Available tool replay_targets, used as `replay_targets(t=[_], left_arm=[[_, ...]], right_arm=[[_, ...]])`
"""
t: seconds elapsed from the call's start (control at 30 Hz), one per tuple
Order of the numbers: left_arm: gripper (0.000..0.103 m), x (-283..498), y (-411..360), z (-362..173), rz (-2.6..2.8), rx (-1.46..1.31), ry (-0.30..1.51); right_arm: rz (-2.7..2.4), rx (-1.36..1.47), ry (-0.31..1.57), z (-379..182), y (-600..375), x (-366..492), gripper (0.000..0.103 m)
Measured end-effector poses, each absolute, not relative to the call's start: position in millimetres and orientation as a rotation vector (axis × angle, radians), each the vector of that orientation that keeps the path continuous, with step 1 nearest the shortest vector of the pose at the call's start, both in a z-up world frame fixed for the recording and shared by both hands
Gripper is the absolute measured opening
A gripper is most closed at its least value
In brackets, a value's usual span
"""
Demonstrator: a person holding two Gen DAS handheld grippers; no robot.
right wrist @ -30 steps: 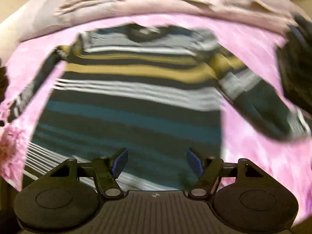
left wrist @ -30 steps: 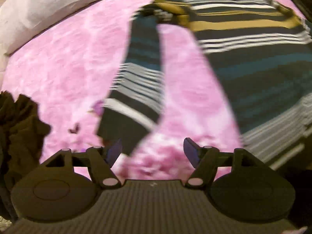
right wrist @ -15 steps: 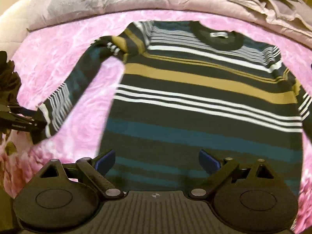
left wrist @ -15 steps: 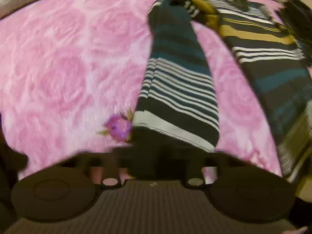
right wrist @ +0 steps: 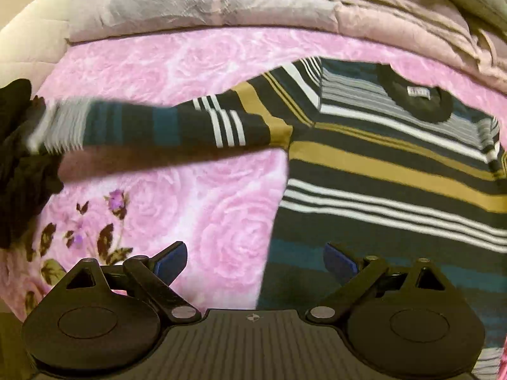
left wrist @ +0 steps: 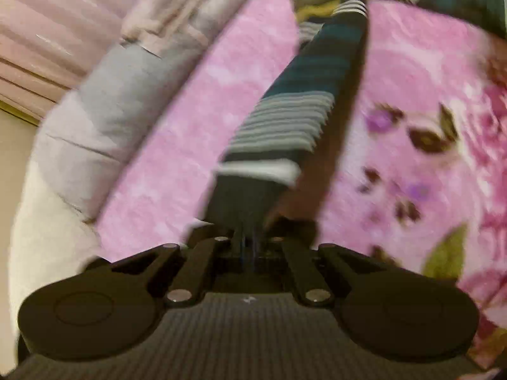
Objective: Fold clothes
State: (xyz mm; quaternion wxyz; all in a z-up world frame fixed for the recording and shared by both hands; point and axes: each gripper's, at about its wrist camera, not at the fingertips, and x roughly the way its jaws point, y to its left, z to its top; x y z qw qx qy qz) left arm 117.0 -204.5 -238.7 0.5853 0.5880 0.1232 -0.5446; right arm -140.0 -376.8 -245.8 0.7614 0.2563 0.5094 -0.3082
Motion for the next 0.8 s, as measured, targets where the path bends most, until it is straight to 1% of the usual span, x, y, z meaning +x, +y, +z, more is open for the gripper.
replay_targets(t=[0.13,0.27,0.4,0.5,0.57,0.63,0.7,0.8], left_arm=[[0.009,115.3,-204.5,-247.7,-1.275,1.272,0.463],[0.015,109.5,-224.8,-250.0,-1.304,1.223,0.520],[0.017,92.1,-262.5,-250.1,-1.359,1.202,0.513],[0.017,62.9,-290.0,-249.5,-1.415,1.211,0.495],[0.021,33.9,-310.7,-245.9,-1.466,1.222,0.467],[0.026,-1.0,-333.3,-242.2,-1.512,1.232,0.437],[0.027,-40.5,-357.4,-238.6,-1.556,1.239,0.405],[0.031,-104.8,-392.4,-235.9,-1.592,1.262,0.352]], right_arm=[[-0.691,0.572,1.148,-250.8,-372.5,-152.9,0.095],[-0.756,0.611,1.173,-253.2,-375.3,-179.6,0.095],[-0.914,0.630,1.133,-241.8,-401.0,-247.4,0.095],[-1.033,0.640,1.098,-232.9,-420.8,-299.3,0.095],[-1.113,0.646,1.072,-227.0,-434.1,-334.0,0.095],[-1.192,0.652,1.046,-221.0,-447.3,-368.6,0.095],[-1.271,0.657,1.018,-215.0,-460.6,-403.2,0.095],[-1.349,0.686,0.977,-219.8,-496.8,-484.6,0.095]])
